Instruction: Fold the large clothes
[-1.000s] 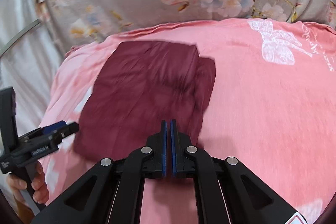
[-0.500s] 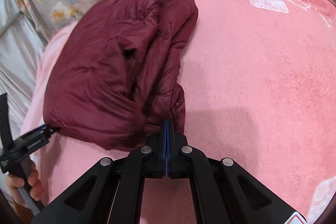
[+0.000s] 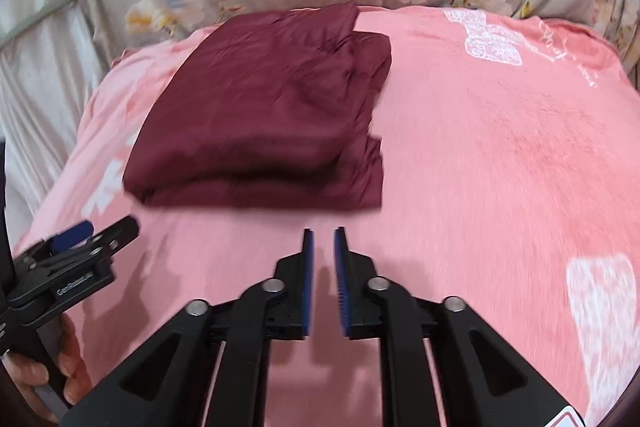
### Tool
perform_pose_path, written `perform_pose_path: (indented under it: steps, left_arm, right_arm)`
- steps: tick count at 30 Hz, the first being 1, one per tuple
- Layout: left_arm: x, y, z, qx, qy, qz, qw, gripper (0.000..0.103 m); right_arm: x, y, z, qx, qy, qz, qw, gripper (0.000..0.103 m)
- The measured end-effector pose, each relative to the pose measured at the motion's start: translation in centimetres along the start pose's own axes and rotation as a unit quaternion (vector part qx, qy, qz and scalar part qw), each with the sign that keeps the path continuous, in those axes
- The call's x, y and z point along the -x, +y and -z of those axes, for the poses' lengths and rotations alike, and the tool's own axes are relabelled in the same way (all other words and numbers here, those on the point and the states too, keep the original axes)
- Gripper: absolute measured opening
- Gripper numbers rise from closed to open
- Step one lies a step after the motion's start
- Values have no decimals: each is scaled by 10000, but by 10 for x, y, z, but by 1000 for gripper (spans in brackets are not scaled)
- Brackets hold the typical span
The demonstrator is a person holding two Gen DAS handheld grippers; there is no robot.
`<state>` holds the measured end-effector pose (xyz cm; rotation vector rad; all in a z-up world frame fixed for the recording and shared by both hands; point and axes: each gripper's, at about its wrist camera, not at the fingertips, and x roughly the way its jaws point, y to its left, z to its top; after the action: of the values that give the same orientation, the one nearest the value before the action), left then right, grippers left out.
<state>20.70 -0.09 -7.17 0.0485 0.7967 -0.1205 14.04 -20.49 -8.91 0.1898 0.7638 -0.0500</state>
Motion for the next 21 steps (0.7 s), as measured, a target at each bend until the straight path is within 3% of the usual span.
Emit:
perform_pose_path:
  steps: [2,8,14,21]
  left_arm:
    - [5,-9,12,5,-80,-38,10000,90]
    - [5,-17,41,148,-10,-8,9999,91]
    - [21,-29,50,-124,-437,-247,9987,91]
    - [17,-33,50,-173,-390,-423,9982,91]
  right_arm:
    - [4,7,14,74,-69,147,9998,39]
    - [15,19,33,278,-323,513,9978,50]
    - [13,14,38,110,-258,554,9981,51]
    - [13,19,41,156,-275,620,9976,51]
